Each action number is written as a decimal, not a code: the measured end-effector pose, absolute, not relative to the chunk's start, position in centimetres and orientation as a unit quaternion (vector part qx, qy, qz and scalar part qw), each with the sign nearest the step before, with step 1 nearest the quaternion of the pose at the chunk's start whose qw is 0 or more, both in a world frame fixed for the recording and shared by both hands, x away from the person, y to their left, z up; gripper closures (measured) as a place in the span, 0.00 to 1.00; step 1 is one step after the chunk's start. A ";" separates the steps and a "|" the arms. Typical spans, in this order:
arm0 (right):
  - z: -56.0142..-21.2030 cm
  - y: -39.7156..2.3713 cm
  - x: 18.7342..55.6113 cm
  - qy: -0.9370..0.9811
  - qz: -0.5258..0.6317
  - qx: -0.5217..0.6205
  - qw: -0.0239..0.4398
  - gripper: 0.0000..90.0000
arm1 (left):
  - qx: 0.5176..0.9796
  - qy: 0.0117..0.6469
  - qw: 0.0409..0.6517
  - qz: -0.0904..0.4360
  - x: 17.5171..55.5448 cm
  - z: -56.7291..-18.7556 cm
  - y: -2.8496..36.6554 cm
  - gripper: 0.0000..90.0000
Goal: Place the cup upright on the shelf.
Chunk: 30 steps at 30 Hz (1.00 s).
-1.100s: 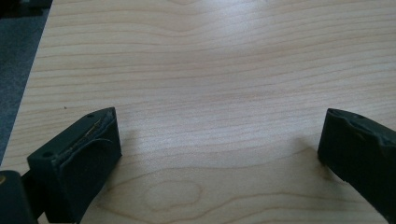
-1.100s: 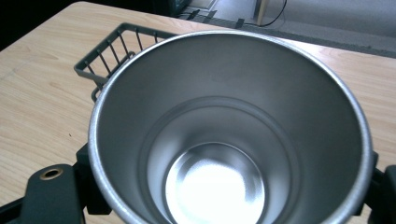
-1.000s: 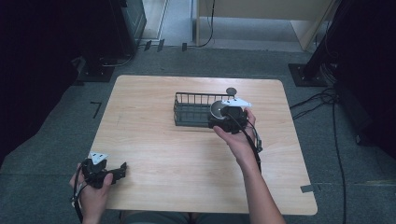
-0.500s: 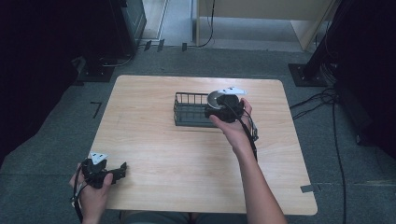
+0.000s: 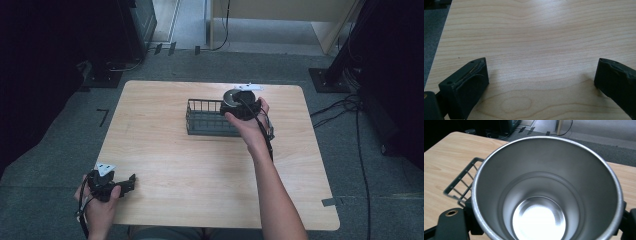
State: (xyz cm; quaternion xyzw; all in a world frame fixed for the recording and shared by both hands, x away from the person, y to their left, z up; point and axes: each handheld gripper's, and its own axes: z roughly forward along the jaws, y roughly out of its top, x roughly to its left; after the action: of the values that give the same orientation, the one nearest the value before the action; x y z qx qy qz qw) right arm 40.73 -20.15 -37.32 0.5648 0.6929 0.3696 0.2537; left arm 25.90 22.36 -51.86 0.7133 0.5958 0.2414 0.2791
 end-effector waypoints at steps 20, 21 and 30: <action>-40.2 -19.1 44.2 0.684 0.351 0.587 0.254 0.19 | 0.713 0.596 0.279 0.241 25.9 -51.9 22.4 0.00; -40.3 -19.0 44.3 0.682 0.350 0.590 0.254 0.19 | 0.713 0.596 0.279 0.241 25.9 -51.9 22.4 0.00; -42.0 -18.7 44.6 0.676 0.340 0.603 0.252 0.19 | 0.713 0.596 0.279 0.241 25.9 -51.9 22.4 0.00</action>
State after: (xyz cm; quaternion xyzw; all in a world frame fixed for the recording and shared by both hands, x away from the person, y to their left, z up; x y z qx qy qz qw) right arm 44.57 -18.67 -41.97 0.6031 0.6764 0.3396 0.2520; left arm 25.90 22.36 -51.86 0.7133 0.5958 0.2412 0.2791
